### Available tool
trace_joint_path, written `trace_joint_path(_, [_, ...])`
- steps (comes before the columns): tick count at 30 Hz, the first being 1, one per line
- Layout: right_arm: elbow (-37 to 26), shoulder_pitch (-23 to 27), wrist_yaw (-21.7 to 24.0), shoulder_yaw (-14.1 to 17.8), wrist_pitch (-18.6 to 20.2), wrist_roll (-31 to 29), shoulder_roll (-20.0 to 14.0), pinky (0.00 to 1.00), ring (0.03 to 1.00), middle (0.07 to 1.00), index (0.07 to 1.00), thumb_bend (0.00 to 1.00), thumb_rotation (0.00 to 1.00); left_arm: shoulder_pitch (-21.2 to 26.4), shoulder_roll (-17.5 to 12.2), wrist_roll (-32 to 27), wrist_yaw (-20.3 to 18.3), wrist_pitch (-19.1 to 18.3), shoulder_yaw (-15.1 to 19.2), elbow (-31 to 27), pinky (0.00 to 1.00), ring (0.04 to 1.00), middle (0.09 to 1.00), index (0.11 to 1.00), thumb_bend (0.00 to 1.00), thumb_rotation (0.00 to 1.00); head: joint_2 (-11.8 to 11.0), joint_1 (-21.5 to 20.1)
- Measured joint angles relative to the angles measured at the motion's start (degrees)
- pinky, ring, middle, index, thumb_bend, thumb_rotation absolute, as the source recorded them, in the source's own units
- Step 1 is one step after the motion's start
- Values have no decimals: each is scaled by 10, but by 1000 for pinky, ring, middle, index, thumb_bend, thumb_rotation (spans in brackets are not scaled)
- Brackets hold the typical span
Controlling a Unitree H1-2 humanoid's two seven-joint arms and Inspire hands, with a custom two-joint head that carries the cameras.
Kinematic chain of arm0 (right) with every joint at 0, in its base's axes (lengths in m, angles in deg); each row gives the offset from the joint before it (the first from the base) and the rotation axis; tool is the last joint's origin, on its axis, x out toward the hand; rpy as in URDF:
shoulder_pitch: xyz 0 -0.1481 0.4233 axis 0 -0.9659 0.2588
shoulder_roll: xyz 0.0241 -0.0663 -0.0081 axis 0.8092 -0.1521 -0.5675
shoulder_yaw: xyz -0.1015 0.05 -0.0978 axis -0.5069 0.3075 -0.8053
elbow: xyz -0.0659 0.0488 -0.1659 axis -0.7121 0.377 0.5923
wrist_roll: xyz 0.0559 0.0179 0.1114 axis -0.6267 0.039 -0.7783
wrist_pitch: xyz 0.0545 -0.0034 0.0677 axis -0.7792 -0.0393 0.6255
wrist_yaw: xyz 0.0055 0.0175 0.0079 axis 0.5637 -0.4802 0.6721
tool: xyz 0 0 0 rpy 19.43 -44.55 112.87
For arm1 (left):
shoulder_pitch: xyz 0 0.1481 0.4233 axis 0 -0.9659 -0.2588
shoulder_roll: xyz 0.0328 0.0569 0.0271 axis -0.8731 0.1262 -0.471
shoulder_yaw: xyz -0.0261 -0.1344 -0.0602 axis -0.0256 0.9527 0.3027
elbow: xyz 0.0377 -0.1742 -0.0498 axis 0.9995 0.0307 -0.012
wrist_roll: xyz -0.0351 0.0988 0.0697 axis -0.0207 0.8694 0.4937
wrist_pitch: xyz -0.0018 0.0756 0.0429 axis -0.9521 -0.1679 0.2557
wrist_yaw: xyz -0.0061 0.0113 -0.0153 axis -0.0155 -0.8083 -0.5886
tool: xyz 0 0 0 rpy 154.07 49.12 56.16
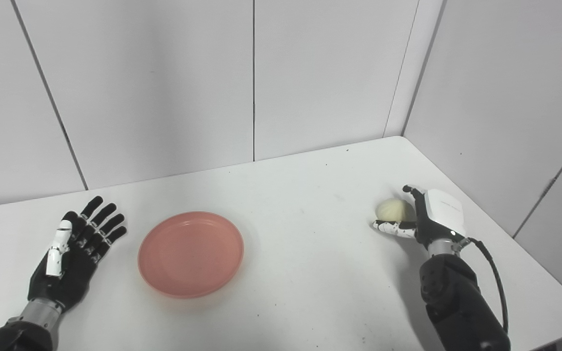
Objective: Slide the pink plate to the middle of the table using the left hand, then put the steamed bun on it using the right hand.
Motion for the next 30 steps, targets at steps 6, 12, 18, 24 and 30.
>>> trace_joint_path(6, [19,8,-12,-8,-10,-14,-7,651,770,822,784,876,454,-6,-2,0,1,-3,0,-10,871,883,911,919,512,888,3,3])
trace_joint_path(12, [30,17,-10,-17,-10,-31,-19,652,768,821,786,863,441,-8,-4,0,0,-4,0,-13,876,881,910,914,513,876,4,3])
trace_joint_path(18, [33,20,-7,-25,-10,-40,-24,662,771,812,790,845,436,-18,-5,0,3,-11,2,-30,881,884,908,911,506,873,7,4])
trace_joint_path(24, [33,29,27,-34,-6,-49,-41,659,753,793,772,827,326,-22,-6,0,2,-13,5,-33,880,883,911,918,501,885,10,6])
trace_joint_path(30, [29,37,33,-31,1,-72,-41,420,481,512,517,555,76,-22,-6,0,2,-14,5,-35,880,885,911,918,509,875,11,7])
